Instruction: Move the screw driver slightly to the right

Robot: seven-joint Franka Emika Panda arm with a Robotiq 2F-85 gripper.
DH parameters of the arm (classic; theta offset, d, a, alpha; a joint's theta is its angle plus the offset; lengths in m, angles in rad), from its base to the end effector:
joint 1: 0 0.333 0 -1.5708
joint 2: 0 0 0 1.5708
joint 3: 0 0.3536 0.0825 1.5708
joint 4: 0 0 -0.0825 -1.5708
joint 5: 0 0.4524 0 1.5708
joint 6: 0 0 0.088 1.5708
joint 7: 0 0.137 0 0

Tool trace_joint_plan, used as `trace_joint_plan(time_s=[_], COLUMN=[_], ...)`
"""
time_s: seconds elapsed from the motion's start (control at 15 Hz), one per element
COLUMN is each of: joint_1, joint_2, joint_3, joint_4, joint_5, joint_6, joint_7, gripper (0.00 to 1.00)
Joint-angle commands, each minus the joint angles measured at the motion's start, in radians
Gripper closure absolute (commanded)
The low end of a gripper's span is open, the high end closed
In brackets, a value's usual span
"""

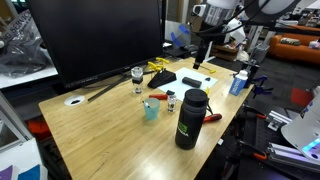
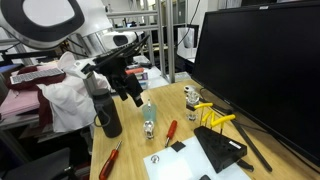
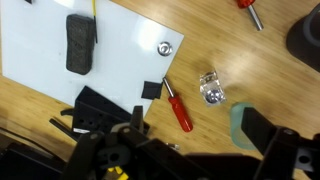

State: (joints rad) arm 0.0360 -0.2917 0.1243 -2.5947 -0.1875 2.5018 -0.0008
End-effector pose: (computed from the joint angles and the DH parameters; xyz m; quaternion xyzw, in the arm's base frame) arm 0.4769 0.0726 0.3366 0.9810 0.1478 0.1024 0.0730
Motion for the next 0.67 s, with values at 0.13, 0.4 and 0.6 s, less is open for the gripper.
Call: trace_joint_plan(time_s=[0.13,0.4,0.6], joint_1=[0.068,0.037,0.028], joint_2=[0.225,0.406,0.513], joint_3=[-0.096,-0.074,-0.052], joint_4=[0.143,0.296,0.378], joint_5=[0.172,0.184,0.168], joint_6=[0.102,0.098,0.09], joint_7=[-0.339,-0.436,-0.437], gripper=[0.0,0.0,0.0])
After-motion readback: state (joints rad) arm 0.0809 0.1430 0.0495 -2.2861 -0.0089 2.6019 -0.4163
